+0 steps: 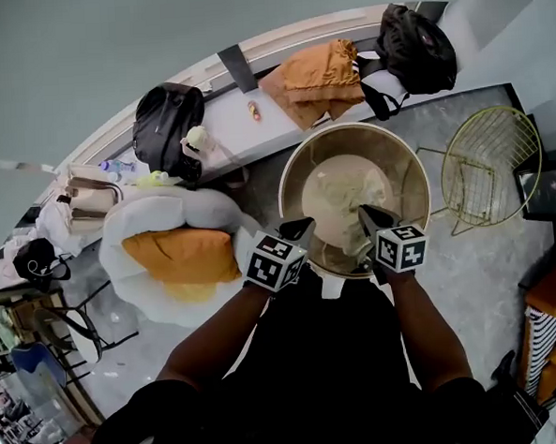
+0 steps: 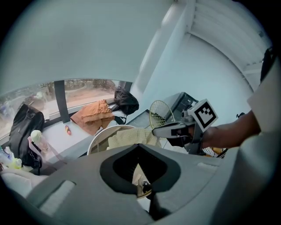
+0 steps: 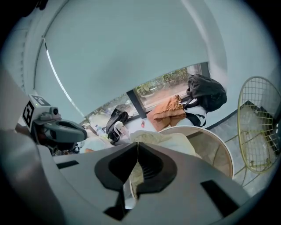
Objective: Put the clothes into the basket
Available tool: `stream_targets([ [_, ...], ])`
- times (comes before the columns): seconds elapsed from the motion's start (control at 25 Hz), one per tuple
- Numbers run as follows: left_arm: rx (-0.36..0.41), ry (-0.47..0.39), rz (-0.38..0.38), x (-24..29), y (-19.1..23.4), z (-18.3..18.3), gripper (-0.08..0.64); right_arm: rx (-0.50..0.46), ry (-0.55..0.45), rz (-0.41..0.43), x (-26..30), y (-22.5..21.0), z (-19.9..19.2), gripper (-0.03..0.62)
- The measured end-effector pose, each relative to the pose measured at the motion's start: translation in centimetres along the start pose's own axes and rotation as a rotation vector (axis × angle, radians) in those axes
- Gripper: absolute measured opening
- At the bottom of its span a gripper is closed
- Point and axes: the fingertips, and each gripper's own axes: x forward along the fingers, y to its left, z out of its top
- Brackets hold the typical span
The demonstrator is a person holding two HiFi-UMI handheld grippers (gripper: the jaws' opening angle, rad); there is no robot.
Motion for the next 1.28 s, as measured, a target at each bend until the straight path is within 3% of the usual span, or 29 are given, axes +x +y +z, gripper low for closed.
stream_targets([
  [0.48,0.024,-0.151,-0.038,-7.1,-1.3,4.5,0.000,0.116,-0.194,0.080,-7.4,6.5,5.2,0.023],
  [0.8,-0.032,-0.240,0.050,-10.0,-3.0,4.2,0.000,0.041,-0.178,0.180,-9.3,8.8,6.4,0.023],
  [1.04,-0.099,-0.315,0.132,-10.7,-6.0,3.3,0.000,-0.086,-0.167,0.263,-11.6,10.2,7.3,0.022],
  [1.28,-0.145,-0.344,0.191,-10.8,-11.0,1.0,0.000,-0.169,-0.121,0.349,-15.0,11.0,4.6,0.023],
])
